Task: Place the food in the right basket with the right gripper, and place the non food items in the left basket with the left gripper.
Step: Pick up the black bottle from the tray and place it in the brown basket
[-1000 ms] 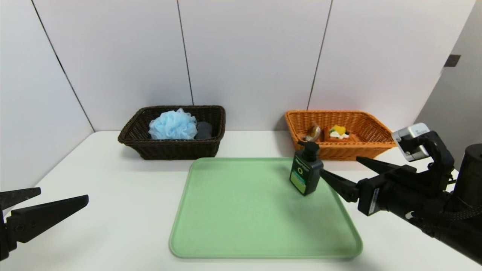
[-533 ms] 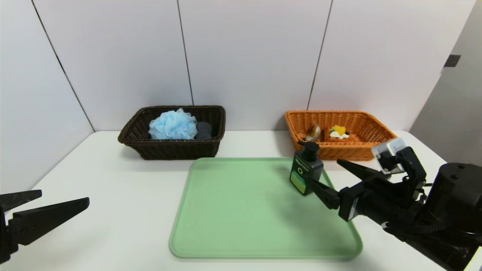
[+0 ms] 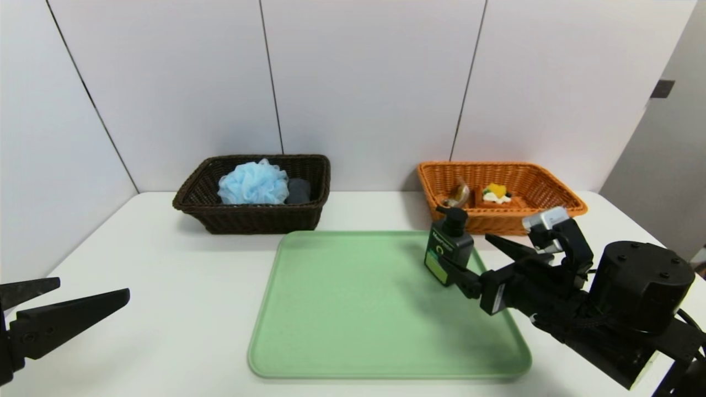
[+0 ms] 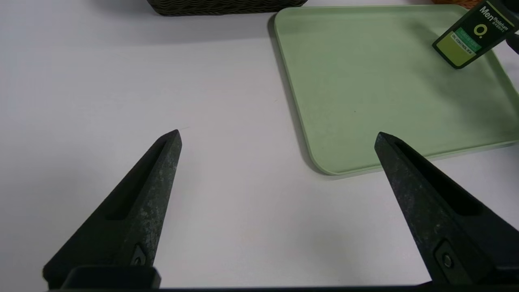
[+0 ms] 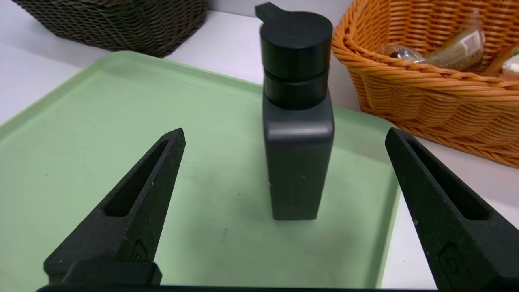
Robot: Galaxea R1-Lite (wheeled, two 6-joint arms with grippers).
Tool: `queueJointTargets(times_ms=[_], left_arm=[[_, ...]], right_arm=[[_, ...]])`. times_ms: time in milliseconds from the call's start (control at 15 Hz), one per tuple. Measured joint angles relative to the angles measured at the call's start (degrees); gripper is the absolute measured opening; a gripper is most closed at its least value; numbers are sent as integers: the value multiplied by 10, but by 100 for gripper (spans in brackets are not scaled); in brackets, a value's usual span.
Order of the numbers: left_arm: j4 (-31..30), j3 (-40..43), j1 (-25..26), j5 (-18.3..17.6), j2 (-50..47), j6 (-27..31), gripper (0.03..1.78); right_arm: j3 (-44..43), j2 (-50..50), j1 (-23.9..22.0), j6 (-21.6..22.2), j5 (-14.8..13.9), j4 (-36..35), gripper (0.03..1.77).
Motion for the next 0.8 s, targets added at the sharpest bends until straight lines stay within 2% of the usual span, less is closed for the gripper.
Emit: queueJointTargets(times_ms=[800], left_arm=[[3, -3, 0, 2, -9, 0, 169]], right_arm=[[-61, 89, -8, 2, 3, -12, 171]])
